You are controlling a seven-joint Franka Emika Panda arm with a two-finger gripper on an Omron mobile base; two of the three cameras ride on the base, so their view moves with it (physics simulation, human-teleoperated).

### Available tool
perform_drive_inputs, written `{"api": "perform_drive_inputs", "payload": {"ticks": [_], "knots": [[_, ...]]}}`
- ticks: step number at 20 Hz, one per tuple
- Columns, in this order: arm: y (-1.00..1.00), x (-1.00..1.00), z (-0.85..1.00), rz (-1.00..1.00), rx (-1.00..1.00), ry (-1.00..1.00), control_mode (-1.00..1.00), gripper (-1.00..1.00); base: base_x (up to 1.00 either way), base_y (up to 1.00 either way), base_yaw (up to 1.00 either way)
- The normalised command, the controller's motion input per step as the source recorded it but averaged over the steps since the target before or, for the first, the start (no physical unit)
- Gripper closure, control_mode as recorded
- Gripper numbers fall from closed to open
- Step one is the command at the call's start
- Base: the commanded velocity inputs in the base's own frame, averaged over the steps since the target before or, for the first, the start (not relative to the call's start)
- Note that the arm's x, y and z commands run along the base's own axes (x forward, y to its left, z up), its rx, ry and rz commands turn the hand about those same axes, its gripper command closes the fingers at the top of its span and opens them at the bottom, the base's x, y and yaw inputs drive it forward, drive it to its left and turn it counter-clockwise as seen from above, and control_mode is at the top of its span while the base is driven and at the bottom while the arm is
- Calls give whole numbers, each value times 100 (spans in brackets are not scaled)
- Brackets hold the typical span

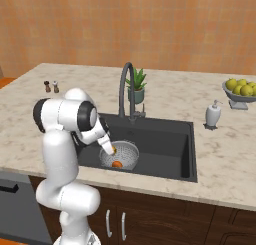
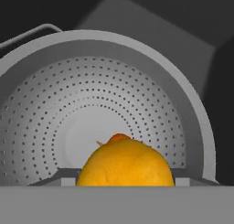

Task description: Put the colander in the sink, put the tangerine, orange in the colander, and turn on the sink faucet and pour water over the colander.

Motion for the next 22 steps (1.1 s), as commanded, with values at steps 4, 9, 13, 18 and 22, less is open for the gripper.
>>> {"api": "perform_drive_inputs", "payload": {"ticks": [4,9,13,18,22], "knots": [[0,19,-31,4,0,5,-100,100,0,0,0],[0,18,-31,5,0,6,-100,100,0,0,0],[0,12,-31,6,0,7,-100,100,0,0,0],[-3,3,-25,5,0,3,-100,100,0,0,0],[-17,-20,-9,2,0,1,-100,-100,0,0,0]]}}
